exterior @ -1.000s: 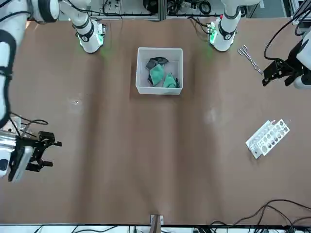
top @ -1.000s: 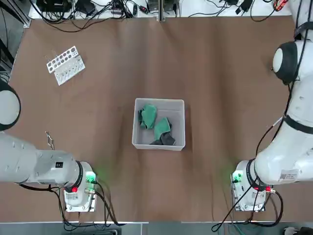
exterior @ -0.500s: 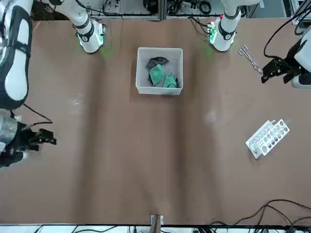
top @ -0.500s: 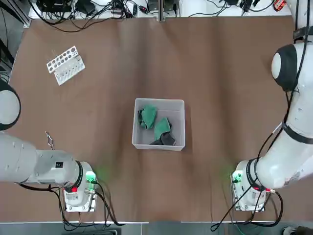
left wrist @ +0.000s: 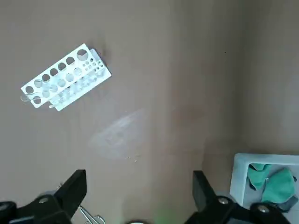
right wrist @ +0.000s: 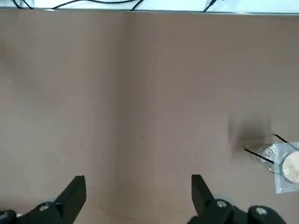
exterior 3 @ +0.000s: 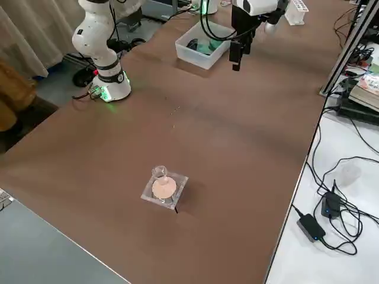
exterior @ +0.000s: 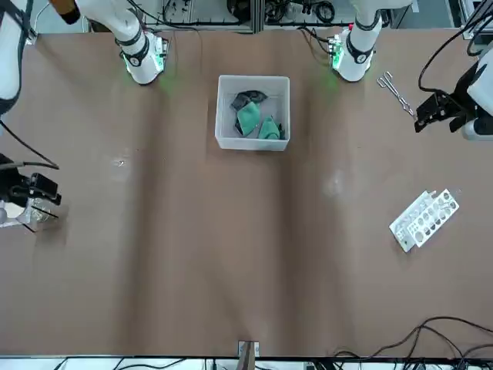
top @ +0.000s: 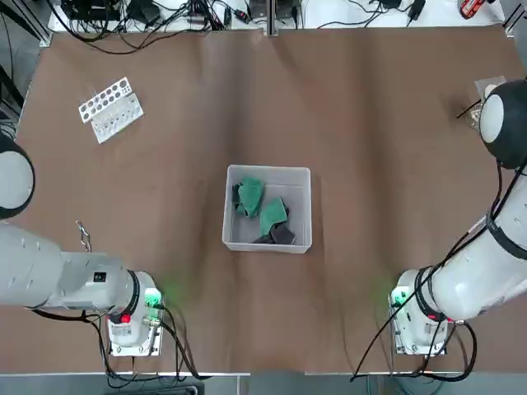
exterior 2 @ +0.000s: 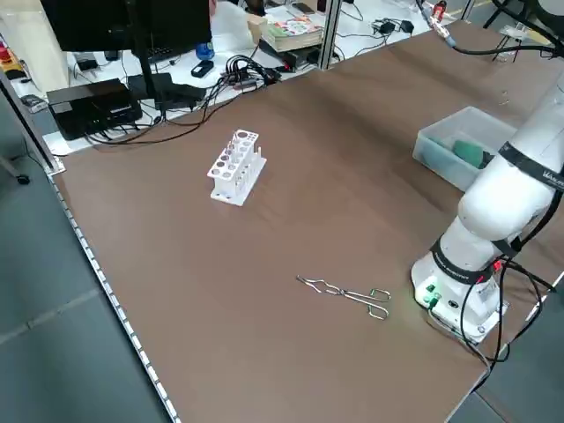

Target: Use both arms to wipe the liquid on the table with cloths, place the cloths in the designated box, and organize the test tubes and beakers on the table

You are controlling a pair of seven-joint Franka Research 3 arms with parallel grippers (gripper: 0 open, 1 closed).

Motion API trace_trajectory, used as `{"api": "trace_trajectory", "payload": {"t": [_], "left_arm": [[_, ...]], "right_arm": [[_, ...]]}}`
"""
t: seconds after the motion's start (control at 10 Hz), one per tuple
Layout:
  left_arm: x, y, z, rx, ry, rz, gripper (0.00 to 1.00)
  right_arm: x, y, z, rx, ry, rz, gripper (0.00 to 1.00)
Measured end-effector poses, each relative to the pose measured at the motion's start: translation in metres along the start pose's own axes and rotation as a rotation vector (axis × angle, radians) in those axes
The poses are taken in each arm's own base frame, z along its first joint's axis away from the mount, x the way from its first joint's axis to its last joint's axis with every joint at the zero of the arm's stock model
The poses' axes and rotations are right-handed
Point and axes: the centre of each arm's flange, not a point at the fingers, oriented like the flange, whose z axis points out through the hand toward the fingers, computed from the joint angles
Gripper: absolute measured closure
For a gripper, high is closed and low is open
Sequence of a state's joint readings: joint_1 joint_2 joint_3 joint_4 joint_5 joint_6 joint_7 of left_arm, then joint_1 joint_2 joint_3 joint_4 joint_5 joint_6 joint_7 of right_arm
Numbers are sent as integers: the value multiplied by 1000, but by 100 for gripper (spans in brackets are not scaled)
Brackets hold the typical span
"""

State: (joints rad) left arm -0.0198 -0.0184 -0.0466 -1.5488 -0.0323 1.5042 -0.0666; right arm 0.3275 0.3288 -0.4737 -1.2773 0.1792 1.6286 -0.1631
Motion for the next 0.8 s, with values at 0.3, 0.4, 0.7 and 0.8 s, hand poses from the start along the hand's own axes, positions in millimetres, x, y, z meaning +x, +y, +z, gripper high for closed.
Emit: {"api": "trace_trajectory", "payload": {"t": [0.3,0.4,0.7,0.8], "left_arm": [[0,-1,1,0,-1,-1,0],[0,0,1,0,-1,0,0],[0,-1,1,0,-1,-1,0],[1,-2,1,0,-2,-2,0]], "right_arm": [[-16,-2,-7,27,-5,-17,0],[-19,-11,-8,25,-6,-43,0],[-21,2,1,36,-34,-67,0],[-24,4,1,34,-50,-66,0]]}}
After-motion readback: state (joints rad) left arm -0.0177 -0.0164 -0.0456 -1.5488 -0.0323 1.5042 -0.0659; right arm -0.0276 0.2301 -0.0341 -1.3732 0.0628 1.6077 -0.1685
